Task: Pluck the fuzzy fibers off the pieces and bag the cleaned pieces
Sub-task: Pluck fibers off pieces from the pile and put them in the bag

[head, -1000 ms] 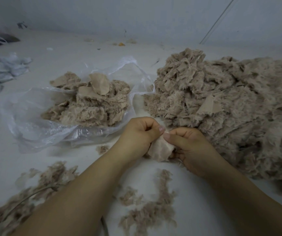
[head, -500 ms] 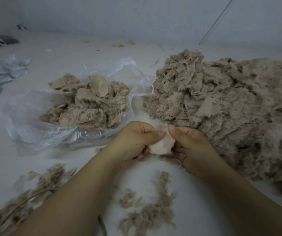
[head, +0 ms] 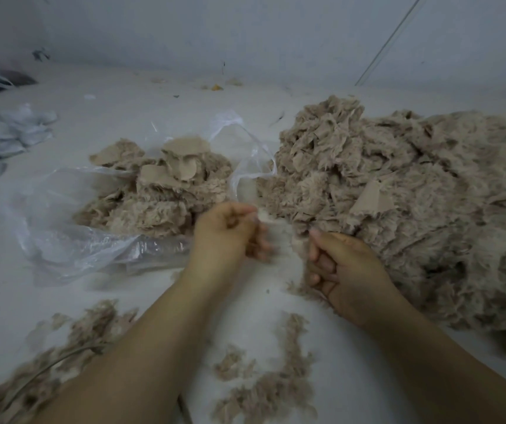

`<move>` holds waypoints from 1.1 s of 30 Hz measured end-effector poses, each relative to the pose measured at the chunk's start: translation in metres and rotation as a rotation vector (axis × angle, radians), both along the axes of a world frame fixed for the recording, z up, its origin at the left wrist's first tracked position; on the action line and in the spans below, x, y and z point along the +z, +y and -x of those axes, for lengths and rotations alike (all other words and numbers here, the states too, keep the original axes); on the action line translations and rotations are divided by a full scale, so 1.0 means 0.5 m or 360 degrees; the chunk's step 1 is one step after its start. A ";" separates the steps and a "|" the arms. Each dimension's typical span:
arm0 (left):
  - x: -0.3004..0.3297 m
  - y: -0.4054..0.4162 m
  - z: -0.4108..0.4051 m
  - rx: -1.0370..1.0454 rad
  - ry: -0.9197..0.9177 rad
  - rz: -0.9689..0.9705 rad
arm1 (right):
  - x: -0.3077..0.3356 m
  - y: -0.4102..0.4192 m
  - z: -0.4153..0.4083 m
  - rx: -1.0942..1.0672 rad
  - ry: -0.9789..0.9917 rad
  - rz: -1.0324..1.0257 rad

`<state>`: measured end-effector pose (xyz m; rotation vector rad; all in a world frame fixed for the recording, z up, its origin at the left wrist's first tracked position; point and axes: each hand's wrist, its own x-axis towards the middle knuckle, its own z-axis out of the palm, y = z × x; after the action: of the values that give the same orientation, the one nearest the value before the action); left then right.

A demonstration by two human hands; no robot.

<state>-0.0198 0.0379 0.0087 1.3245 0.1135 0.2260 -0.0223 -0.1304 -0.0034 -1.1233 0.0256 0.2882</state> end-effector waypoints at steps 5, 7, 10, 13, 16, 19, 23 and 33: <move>-0.036 -0.030 -0.003 -0.0327 -0.0103 -0.1446 | 0.002 -0.002 0.000 -0.0091 0.0070 -0.0068; -0.044 -0.038 -0.005 -0.0433 -0.0169 -0.1767 | 0.003 -0.001 0.001 -0.0096 0.0062 -0.0090; -0.042 -0.044 -0.007 -0.0468 -0.0314 -0.1714 | 0.002 -0.001 0.000 -0.0106 0.0037 -0.0065; -0.031 -0.044 -0.010 -0.0472 -0.0302 -0.1444 | -0.001 -0.002 -0.001 -0.0081 0.0025 -0.0034; -0.022 -0.046 -0.009 -0.0457 -0.0342 -0.1353 | -0.004 -0.002 -0.002 -0.0072 0.0013 -0.0018; -0.019 -0.043 -0.008 -0.0367 -0.0399 -0.1149 | -0.005 -0.003 -0.003 -0.0063 0.0011 -0.0040; -0.016 -0.029 0.000 0.0000 -0.0286 -0.0779 | -0.005 -0.001 -0.003 -0.0041 -0.0005 -0.0050; -0.025 -0.024 0.007 -0.0397 -0.0268 -0.0609 | -0.012 0.002 -0.005 -0.0013 -0.0019 0.0024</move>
<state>-0.0231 0.0259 -0.0038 1.6767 -0.2481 0.1498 -0.0199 -0.1294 -0.0092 -1.1394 0.0216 0.2744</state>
